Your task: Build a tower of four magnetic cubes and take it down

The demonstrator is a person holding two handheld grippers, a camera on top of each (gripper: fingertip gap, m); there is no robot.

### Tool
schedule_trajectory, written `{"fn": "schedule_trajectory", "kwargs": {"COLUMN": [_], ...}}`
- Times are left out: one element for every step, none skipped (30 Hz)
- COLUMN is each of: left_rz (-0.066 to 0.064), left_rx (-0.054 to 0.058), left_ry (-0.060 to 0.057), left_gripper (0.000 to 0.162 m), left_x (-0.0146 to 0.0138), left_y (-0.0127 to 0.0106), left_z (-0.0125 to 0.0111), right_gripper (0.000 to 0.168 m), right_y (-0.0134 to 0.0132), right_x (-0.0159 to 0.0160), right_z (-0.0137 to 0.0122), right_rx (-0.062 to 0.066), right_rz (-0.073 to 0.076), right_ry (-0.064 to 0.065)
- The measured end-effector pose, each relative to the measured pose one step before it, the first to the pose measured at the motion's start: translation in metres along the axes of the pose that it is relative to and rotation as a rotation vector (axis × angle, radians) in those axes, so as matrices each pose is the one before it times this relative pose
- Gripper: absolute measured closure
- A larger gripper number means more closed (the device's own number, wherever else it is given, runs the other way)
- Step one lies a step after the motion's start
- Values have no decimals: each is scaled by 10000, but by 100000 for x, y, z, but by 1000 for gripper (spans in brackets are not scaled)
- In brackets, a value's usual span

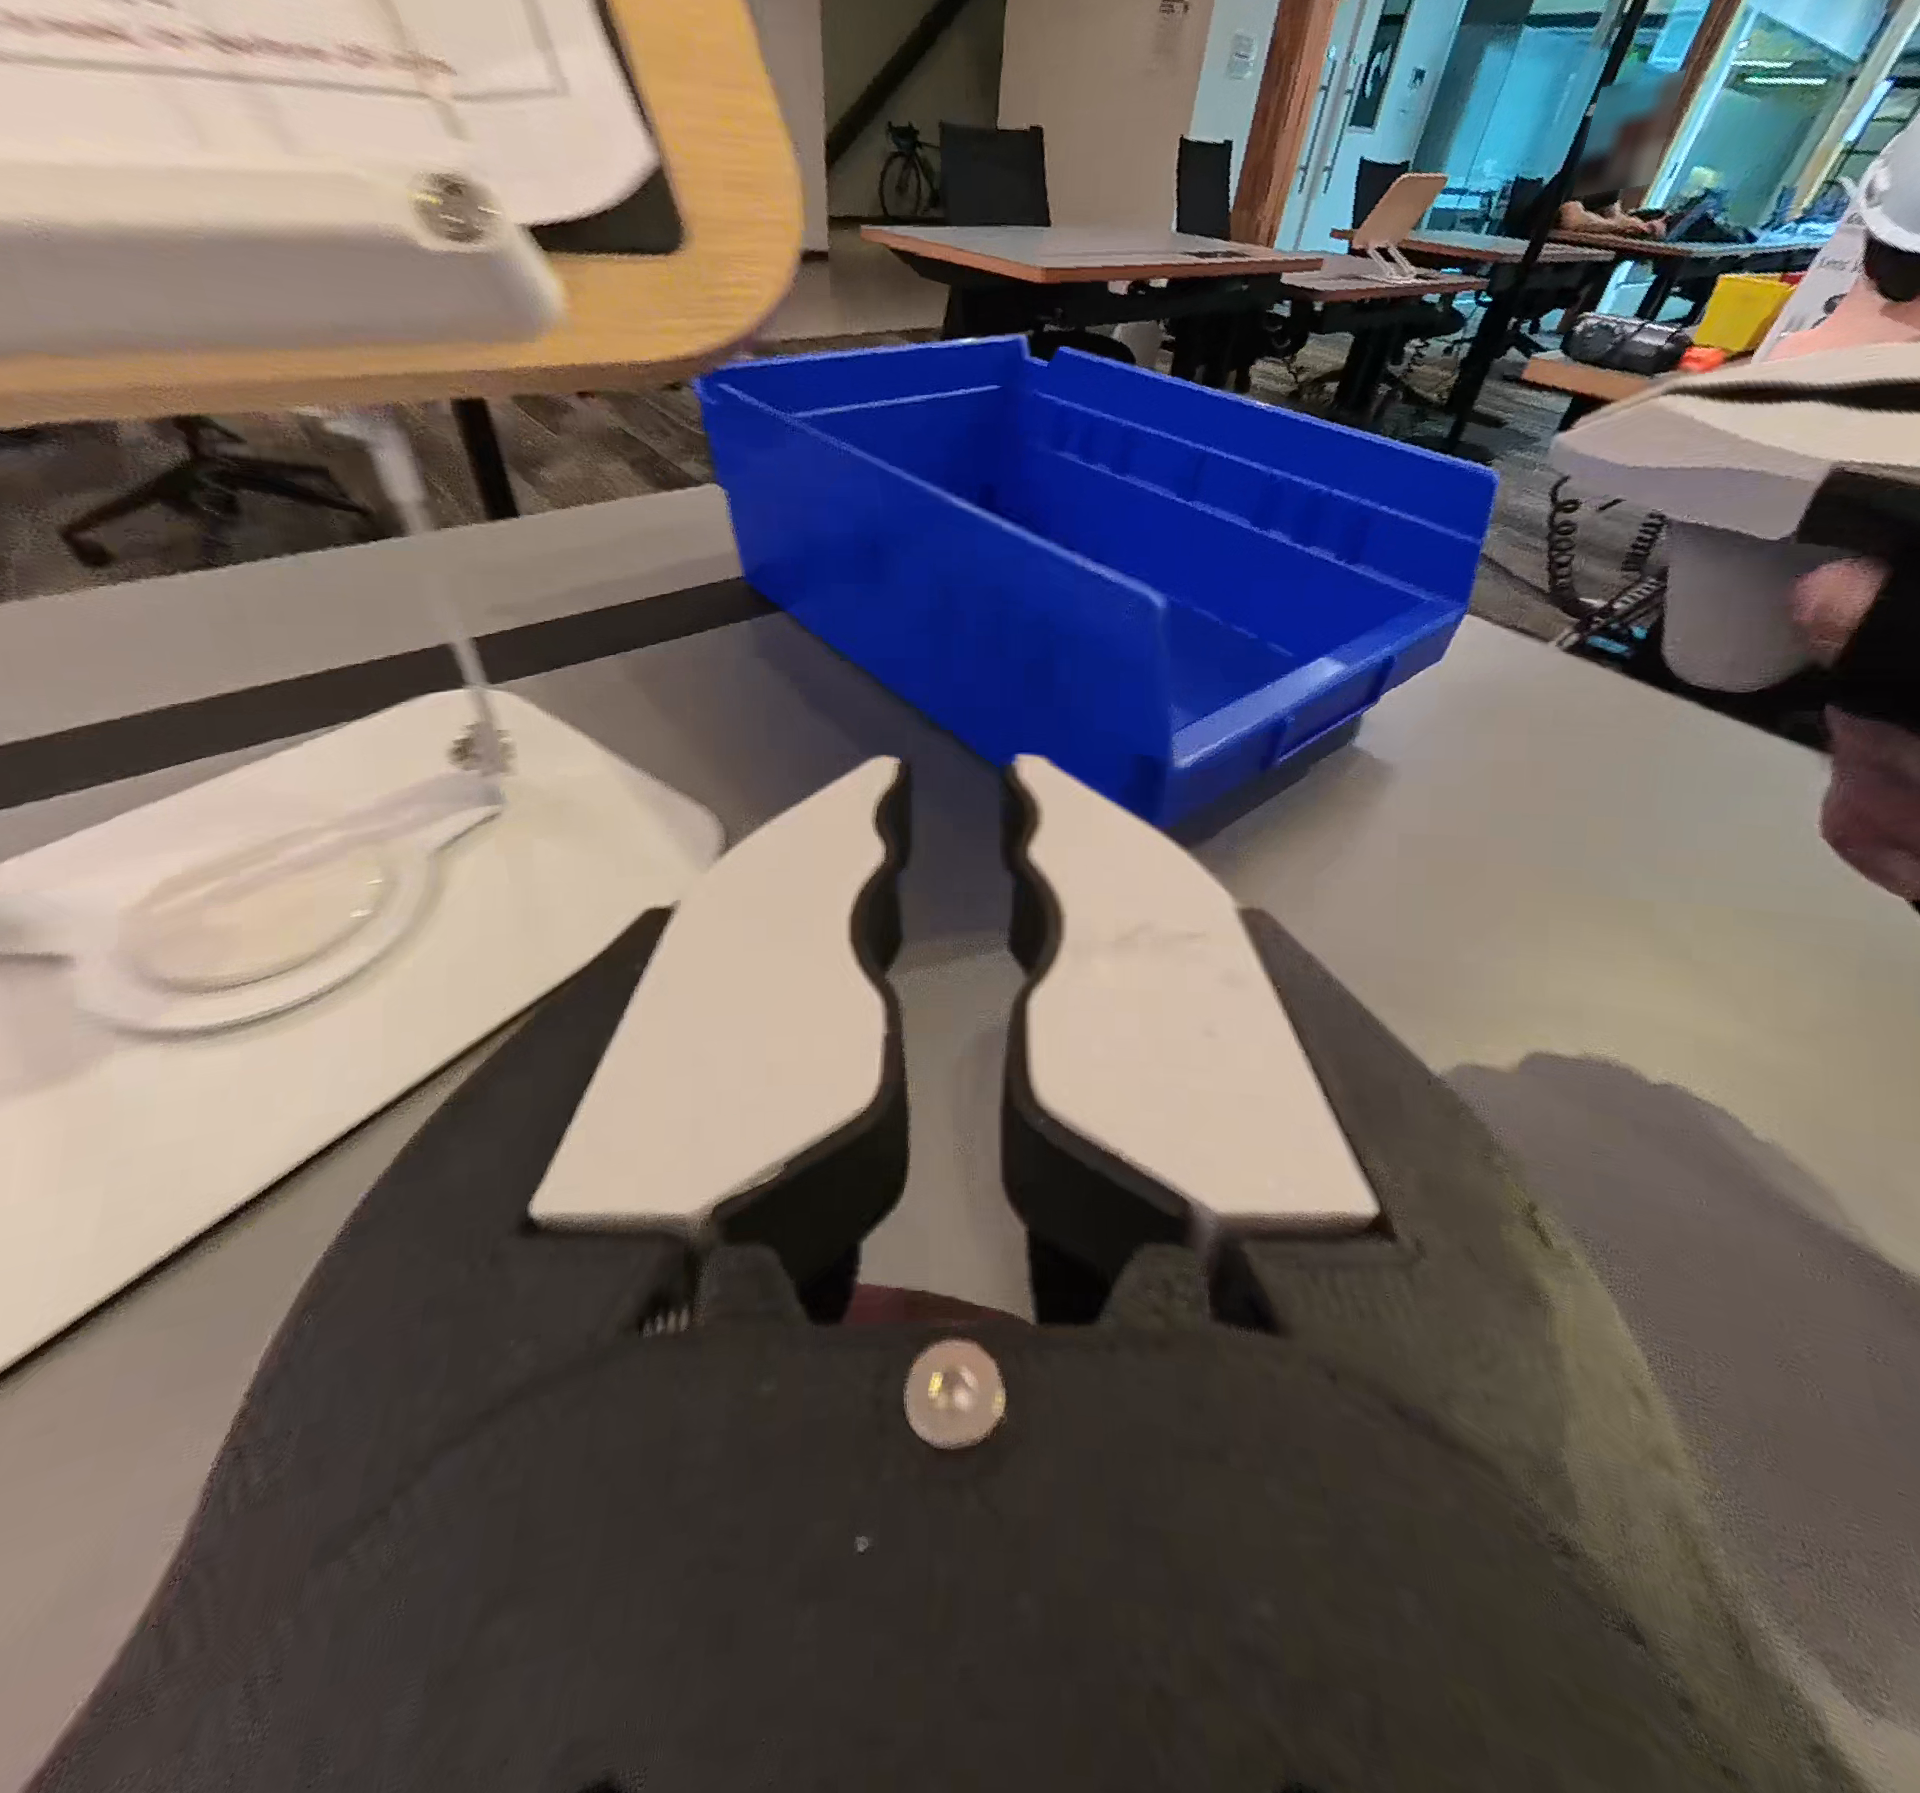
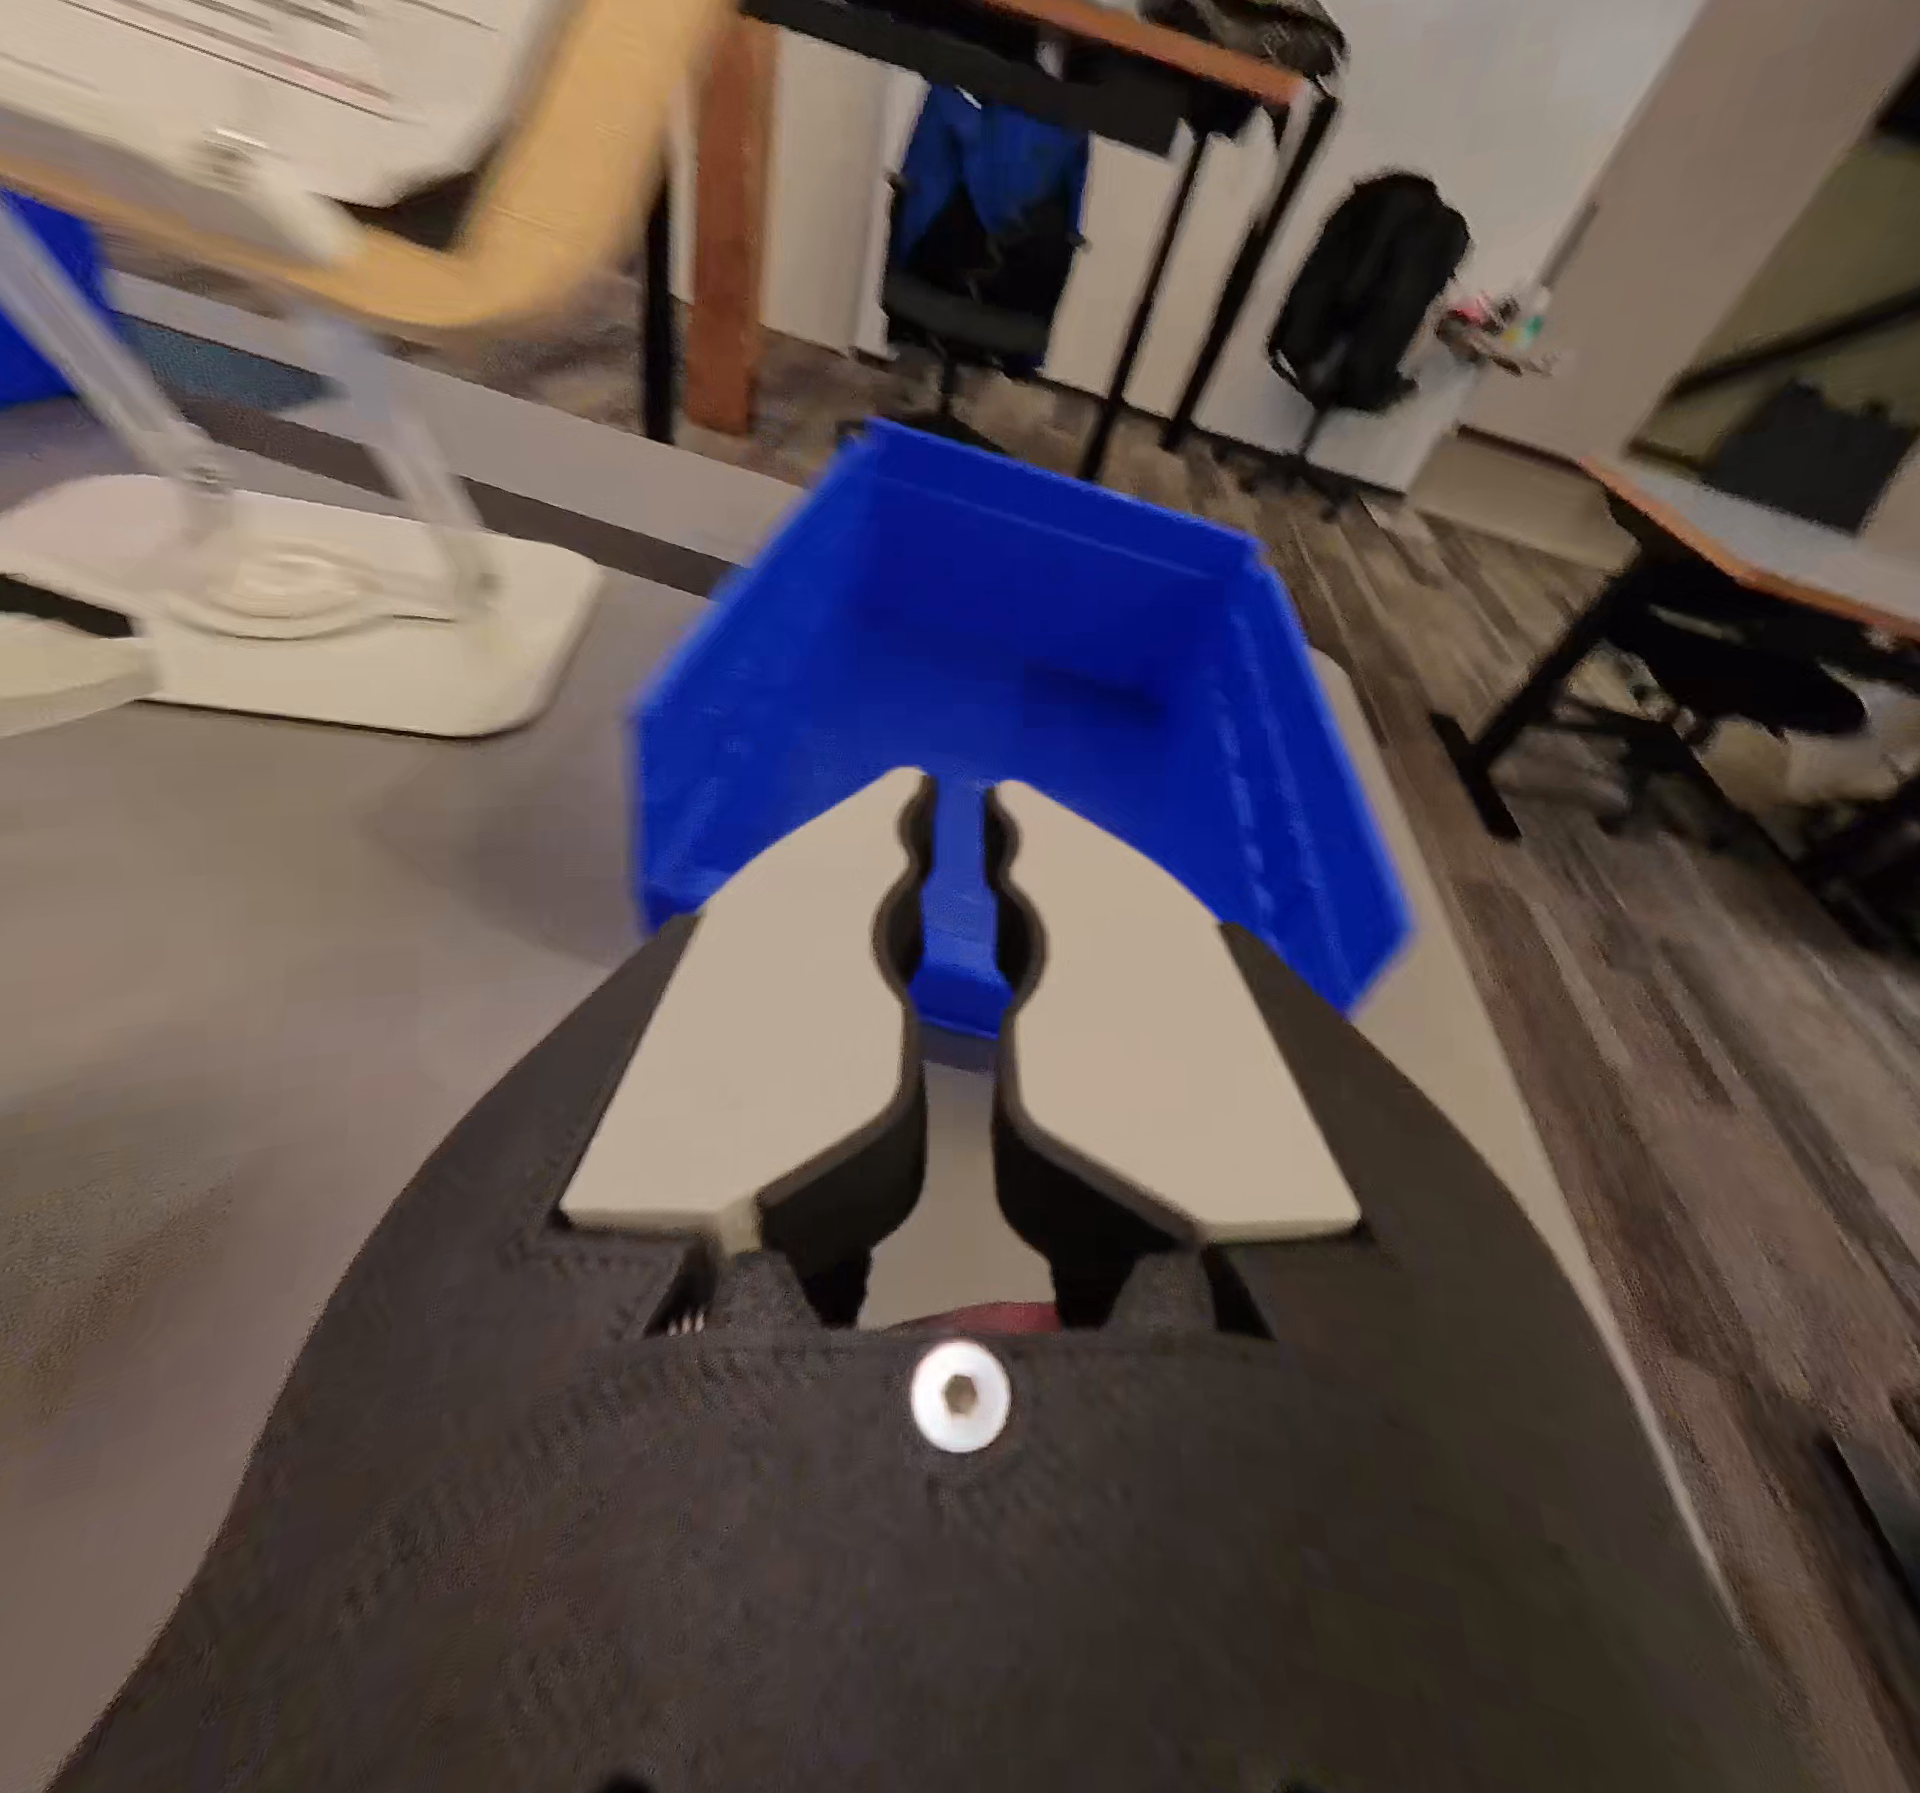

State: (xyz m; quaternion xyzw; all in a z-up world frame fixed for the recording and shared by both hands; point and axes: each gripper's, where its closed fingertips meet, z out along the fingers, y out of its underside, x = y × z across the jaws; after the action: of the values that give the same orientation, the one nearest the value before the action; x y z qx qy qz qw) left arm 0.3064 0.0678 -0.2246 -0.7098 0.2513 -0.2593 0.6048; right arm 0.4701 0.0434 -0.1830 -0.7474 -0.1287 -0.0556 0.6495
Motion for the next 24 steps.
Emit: {"fn": "schedule_trajectory", "kwargs": {"left_rz": [144, 145, 152, 159, 141, 115, 215, 272, 119, 54, 127, 126, 18, -21, 48, 89, 46, -60, -148, -134, -30, 92, 138, 133], "left_rx": [43, 38, 61, -5, 47, 51, 21, 153, 204, 61, 9, 7, 38, -67, -43, 74, 68, 32, 84, 90, 49, 3, 37, 145], "left_ry": [-150, -176, -145, -165, -114, -175, -220, -241, -224, -340, -269, -222, -109, -152, -156, -148, -156, -194, -69, -52, -29, -75, -125, -88], "left_gripper": [152, 157, 162, 162, 162, 162, 162, 162, 162, 162, 162, 162, 162, 162, 162, 162, 162, 162, 162, 162, 162, 162, 162, 162], "left_x": [-884, -925, -927, -990, -950, -1035, -1128, -1208, -1233, -1387, -1249, -1134, -915, -917, -840, -739, -666, -649, -427, -331, -229, -245, -327, -275], "left_y": [8, 17, 8, 83, 34, 65, 87, -104, -194, -44, 71, 212, 261, 332, 107, -157, -168, -129, -220, -196, -67, 6, -51, -181], "left_z": [-1034, -1023, -970, -895, -892, -892, -840, -845, -852, -776, -644, -548, -448, -316, -235, -202, -137, -102, -109, -99, -56, -34, -78, -185], "right_gripper": [168, 168, 168, 168, 168, 168, 168, 168, 168, 168, 168, 168, 168, 168, 168, 168, 168, 168, 168, 168, 168, 168, 168, 168], "right_y": [-675, -598, -665, -804, -797, -602, -525, -543, -456, -245, -100, 26, 208, 313, 357, 334, 230, 60, -81, -52, 64, 151, 173, 148], "right_x": [-2234, -2253, -2305, -2195, -2073, -2051, -1826, -1576, -1492, -1331, -1099, -991, -933, -816, -731, -650, -571, -505, -394, -216, -97, -120, -193, -154], "right_z": [-77, 188, 360, 478, 598, 790, 932, 975, 1056, 1141, 1179, 1161, 1130, 1065, 961, 827, 683, 522, 403, 367, 336, 311, 244, 148], "right_rx": [227, 108, 104, 179, 177, 41, 8, 91, 85, 31, 28, 18, -35, -57, -46, -31, -3, 32, 55, 40, 14, 2, -22, -6], "right_rz": [-197, -153, -101, -85, -154, -248, -287, -274, -282, -282, -218, -91, -70, -217, -332, -307, -221, -159, -164, -221, -260, -190, -60, 0], "right_ry": [-351, -380, -460, -416, -365, -391, -307, -208, -215, -178, -121, -158, -180, -108, -64, -64, -97, -146, -134, -53, 1, -69, -176, -175]}}
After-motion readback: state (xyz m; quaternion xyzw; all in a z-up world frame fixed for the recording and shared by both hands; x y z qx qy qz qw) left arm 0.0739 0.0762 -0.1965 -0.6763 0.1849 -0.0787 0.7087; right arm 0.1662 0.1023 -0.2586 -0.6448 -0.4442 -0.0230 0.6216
